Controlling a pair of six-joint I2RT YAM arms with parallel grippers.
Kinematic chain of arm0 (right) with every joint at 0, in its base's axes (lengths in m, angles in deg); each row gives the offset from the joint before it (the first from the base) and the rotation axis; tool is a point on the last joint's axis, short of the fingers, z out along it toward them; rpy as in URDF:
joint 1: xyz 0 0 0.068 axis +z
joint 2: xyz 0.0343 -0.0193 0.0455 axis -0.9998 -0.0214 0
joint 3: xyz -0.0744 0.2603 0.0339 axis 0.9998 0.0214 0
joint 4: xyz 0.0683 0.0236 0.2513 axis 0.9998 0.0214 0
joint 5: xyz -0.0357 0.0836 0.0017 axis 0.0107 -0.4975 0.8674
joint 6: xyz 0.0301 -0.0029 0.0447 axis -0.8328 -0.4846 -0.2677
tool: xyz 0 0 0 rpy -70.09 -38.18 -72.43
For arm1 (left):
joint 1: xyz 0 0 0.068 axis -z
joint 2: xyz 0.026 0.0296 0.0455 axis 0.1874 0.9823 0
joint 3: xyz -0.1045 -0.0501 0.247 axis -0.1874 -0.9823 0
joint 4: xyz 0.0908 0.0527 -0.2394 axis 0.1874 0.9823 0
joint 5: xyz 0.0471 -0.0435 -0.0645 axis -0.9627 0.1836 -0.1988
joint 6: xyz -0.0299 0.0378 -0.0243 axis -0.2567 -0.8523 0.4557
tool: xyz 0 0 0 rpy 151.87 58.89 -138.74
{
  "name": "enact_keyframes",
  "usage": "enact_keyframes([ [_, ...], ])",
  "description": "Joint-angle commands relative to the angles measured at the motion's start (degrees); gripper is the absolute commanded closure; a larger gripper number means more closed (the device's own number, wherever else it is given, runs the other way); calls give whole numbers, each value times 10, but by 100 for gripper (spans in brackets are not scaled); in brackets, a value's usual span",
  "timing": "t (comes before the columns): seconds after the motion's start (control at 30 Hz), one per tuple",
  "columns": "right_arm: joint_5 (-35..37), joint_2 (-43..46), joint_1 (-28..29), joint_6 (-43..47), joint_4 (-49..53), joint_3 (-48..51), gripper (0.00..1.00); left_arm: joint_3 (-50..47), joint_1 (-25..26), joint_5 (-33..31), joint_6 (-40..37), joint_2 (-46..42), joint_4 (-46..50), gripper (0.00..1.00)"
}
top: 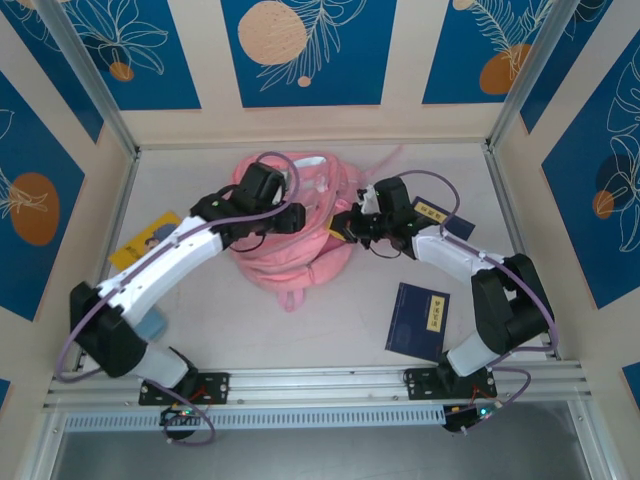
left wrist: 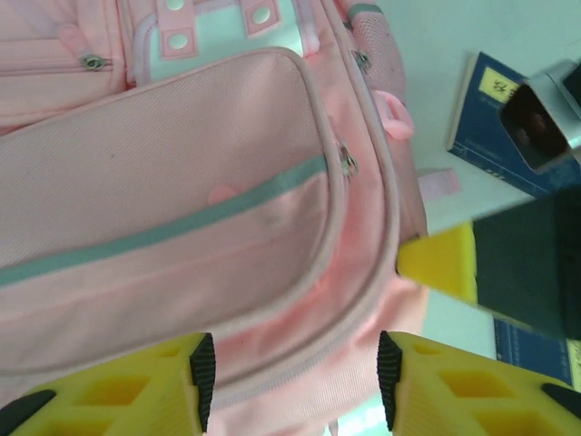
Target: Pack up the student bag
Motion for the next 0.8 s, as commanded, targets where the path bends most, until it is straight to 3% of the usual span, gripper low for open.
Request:
enact_keyframes([
  [0.0,-34,-12,12,2,-23,-55,100,-55,5,7,30,-47,24,48],
  [0.27,-34,-48,34,-7,-23,-109,100,-159,68,9,96,-83,-30,47],
  [0.43,-31,-54,41,-13,-21,-116,100,-182,87,7,122,-57,-72,54],
  [0.77,-34,-52,45,-18,-22,-115,100,-193,94,-67,140,-9,-108,67],
])
